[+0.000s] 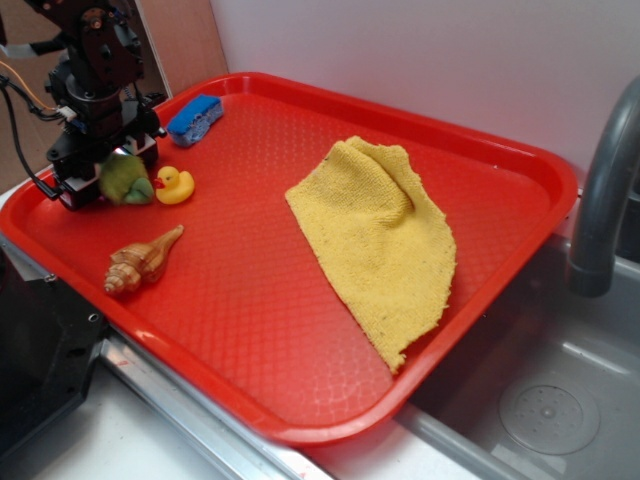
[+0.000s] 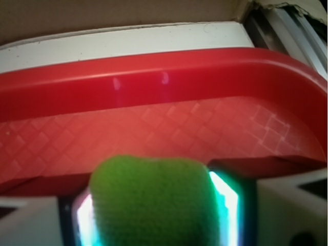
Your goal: Grab the green animal.
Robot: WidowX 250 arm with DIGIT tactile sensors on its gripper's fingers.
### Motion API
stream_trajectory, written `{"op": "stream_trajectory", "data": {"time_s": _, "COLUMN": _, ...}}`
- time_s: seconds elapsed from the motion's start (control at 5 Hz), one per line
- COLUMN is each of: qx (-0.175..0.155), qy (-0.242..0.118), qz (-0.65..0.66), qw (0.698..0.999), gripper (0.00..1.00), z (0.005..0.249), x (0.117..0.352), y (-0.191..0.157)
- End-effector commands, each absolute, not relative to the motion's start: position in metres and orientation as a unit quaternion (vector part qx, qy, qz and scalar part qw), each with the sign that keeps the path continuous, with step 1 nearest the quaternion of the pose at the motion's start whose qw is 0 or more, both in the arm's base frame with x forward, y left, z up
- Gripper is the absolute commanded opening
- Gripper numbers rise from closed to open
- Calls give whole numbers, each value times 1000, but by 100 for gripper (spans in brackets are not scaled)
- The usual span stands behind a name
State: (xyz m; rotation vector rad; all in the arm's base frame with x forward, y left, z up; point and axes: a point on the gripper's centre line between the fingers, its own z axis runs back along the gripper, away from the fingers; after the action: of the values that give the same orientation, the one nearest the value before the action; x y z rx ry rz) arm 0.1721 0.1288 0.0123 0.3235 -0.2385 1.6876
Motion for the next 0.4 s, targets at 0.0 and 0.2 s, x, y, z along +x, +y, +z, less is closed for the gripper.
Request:
{"op": "stream_trajectory", "data": {"time_s": 0.0, "qx": 114, "qy": -105, "qz": 652, "qw": 742, "gripper": 0, "z": 54, "x": 162, "y": 121}}
{"op": "stream_trajectory", "data": {"time_s": 0.2, "qx": 76, "qy": -84, "qz": 558, "qw": 822, "gripper": 0, "z": 89, "x": 175, "y": 106}}
